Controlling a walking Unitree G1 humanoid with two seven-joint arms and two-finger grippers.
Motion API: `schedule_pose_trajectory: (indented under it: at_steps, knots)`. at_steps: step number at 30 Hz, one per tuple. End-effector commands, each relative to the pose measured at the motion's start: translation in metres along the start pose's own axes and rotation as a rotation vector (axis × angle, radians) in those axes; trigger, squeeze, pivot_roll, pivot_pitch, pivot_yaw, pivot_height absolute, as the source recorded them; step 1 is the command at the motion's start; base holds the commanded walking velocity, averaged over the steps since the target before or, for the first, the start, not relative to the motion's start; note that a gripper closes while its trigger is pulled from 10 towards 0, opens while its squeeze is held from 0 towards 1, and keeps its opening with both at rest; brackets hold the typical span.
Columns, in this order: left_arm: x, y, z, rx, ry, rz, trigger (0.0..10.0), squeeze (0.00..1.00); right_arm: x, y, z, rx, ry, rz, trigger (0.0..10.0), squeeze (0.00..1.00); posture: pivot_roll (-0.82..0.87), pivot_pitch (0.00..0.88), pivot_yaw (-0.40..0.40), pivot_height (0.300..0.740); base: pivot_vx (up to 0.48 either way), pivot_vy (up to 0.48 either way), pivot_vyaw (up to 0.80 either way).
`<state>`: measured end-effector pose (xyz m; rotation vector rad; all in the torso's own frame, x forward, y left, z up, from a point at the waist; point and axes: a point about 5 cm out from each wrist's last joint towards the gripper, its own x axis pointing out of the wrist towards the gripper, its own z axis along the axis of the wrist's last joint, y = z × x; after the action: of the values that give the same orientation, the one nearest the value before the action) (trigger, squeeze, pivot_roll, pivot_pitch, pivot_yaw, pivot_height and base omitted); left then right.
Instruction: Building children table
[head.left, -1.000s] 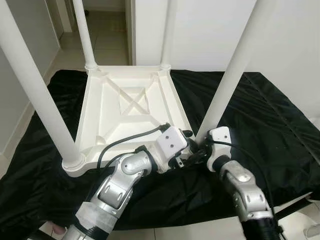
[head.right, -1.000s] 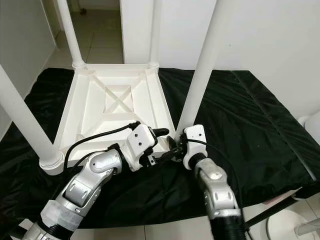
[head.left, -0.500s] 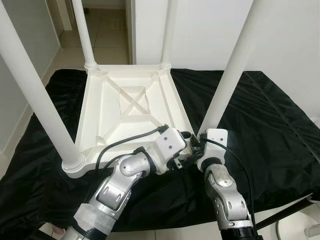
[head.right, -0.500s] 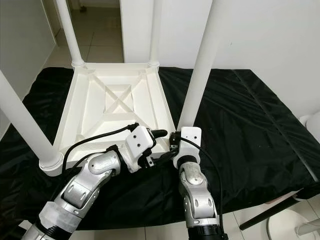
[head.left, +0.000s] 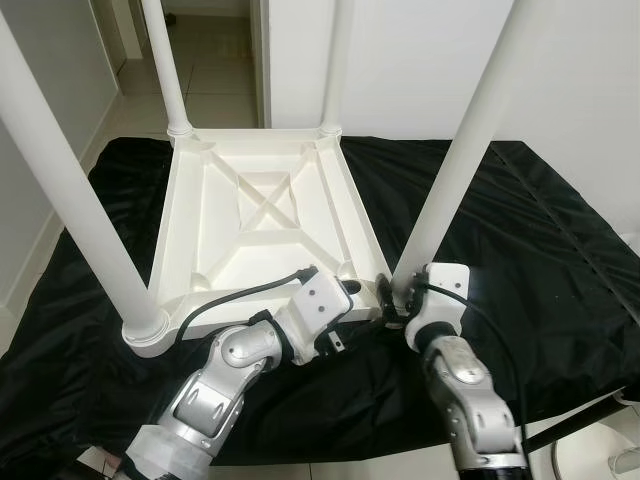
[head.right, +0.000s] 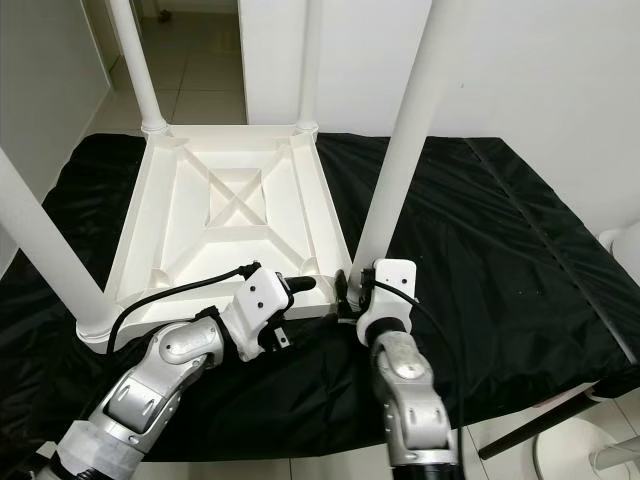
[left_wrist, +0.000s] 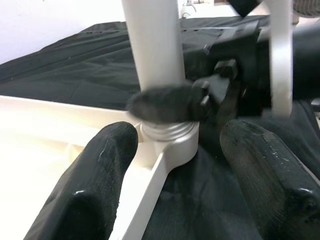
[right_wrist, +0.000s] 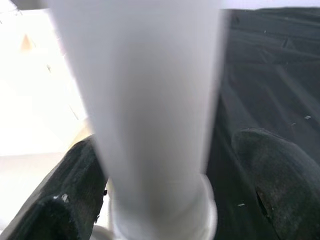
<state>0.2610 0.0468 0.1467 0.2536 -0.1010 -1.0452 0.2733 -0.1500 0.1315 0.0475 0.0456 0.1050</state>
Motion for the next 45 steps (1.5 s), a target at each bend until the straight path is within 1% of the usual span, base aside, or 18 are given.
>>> schedule_pose_trajectory:
  at_steps: [1, 5, 7, 10, 11, 19, 20, 25, 26, 27, 28, 29, 30, 37, 38, 40, 41, 45]
  knots:
    - [-0.001, -0.003, -0.001, -0.006, 0.004, -0.035, 10.0, 0.0, -0.001, -0.003, 0.002, 0.001, -0.016, 0.038, 10.0, 0.0, -0.13, 0.0, -0.037, 0.74, 0.0, 0.0, 0.0]
    - [-0.003, -0.002, -0.005, -0.02, 0.019, -0.029, 10.0, 0.0, 0.001, -0.013, 0.005, -0.063, -0.038, 0.124, 10.0, 0.0, -0.13, 0.0, -0.026, 0.74, 0.0, 0.0, 0.0]
    - [-0.003, -0.001, -0.007, -0.033, 0.028, -0.025, 10.0, 0.0, 0.007, -0.024, 0.007, -0.132, -0.05, 0.227, 10.0, 0.0, -0.12, 0.0, -0.021, 0.74, 0.0, 0.0, 0.0]
    - [-0.003, -0.001, -0.007, -0.035, 0.029, -0.025, 10.0, 0.0, 0.009, -0.027, 0.008, -0.147, -0.049, 0.267, 10.0, 0.0, -0.12, 0.0, -0.02, 0.74, 0.0, 0.0, 0.0]
    - [-0.002, 0.0, -0.006, -0.034, 0.029, -0.025, 10.0, 0.0, 0.012, -0.028, 0.009, -0.156, -0.047, 0.321, 10.0, 0.0, -0.12, 0.0, -0.018, 0.74, 0.0, 0.0, 0.0]
    - [-0.001, 0.002, -0.004, -0.019, 0.027, -0.024, 10.0, 0.0, 0.027, -0.022, 0.008, -0.217, -0.015, 0.524, 10.0, 0.0, -0.11, 0.0, -0.014, 0.74, 0.0, 0.0, 0.0]
    - [0.001, 0.003, -0.001, -0.013, 0.023, -0.022, 10.0, 0.0, 0.033, -0.017, 0.004, -0.232, 0.018, 0.61, 10.0, 0.0, -0.1, 0.0, -0.016, 0.74, 0.0, 0.0, 0.0]
    - [0.001, 0.005, 0.001, -0.01, 0.016, -0.014, 10.0, 0.0, 0.037, -0.014, -0.002, -0.246, 0.056, 0.687, 9.8, 0.0, -0.09, 0.0, -0.018, 0.74, 0.0, 0.0, 0.0]
    - [0.002, 0.005, 0.002, -0.009, 0.014, -0.011, 10.0, 0.0, 0.037, -0.014, -0.005, -0.242, 0.07, 0.709, 4.7, 0.0, -0.09, 0.0, -0.018, 0.74, 0.0, 0.0, 0.0]
    - [0.002, 0.005, 0.002, -0.009, 0.014, -0.011, 10.0, 0.0, 0.037, -0.014, -0.005, -0.242, 0.07, 0.709, 4.7, 0.0, -0.09, 0.0, -0.018, 0.74, 0.0, 0.0, 0.0]
    - [0.002, 0.005, 0.003, -0.008, 0.01, -0.008, 10.0, 0.0, 0.037, -0.013, -0.008, -0.248, 0.084, 0.724, 0.7, 0.0, -0.09, 0.0, -0.019, 0.74, 0.0, 0.0, 0.0]
    - [0.003, 0.005, 0.003, -0.007, 0.008, -0.006, 10.0, 0.0, 0.037, -0.014, -0.01, -0.252, 0.091, 0.735, 0.7, 0.0, -0.09, 0.0, -0.019, 0.74, 0.0, 0.0, 0.0]
    - [0.003, 0.006, 0.004, -0.007, 0.006, -0.005, 10.0, 0.0, 0.036, -0.015, -0.013, -0.252, 0.104, 0.741, 0.0, 0.0, -0.09, 0.0, -0.019, 0.74, 0.0, 0.0, 0.0]
    - [0.003, 0.006, 0.005, -0.004, 0.002, -0.007, 10.0, 0.0, 0.034, -0.019, -0.018, -0.238, 0.129, 0.753, 0.0, 0.0, -0.09, 0.0, -0.015, 0.74, 0.0, 0.0, 0.0]
    - [0.003, 0.006, 0.005, -0.002, 0.002, -0.008, 10.0, 0.0, 0.034, -0.02, -0.019, -0.223, 0.126, 0.752, 9.6, 0.0, -0.09, 0.0, -0.014, 0.74, 0.0, 0.0, 0.0]
    - [0.003, 0.006, 0.006, -0.002, 0.002, -0.008, 10.0, 0.0, 0.034, -0.02, -0.019, -0.209, 0.125, 0.748, 9.6, 0.0, -0.09, 0.0, -0.014, 0.74, 0.0, 0.0, 0.0]
    - [0.003, 0.007, 0.006, -0.001, 0.002, -0.009, 10.0, 0.0, 0.033, -0.02, -0.018, -0.198, 0.119, 0.749, 10.0, 0.0, -0.09, 0.0, -0.011, 0.74, 0.0, 0.0, 0.0]
    - [0.002, 0.007, 0.006, -0.002, 0.003, -0.013, 10.0, 0.0, 0.031, -0.016, -0.016, -0.15, 0.087, 0.717, 10.0, 0.0, -0.09, 0.0, -0.008, 0.74, 0.0, 0.0, 0.0]
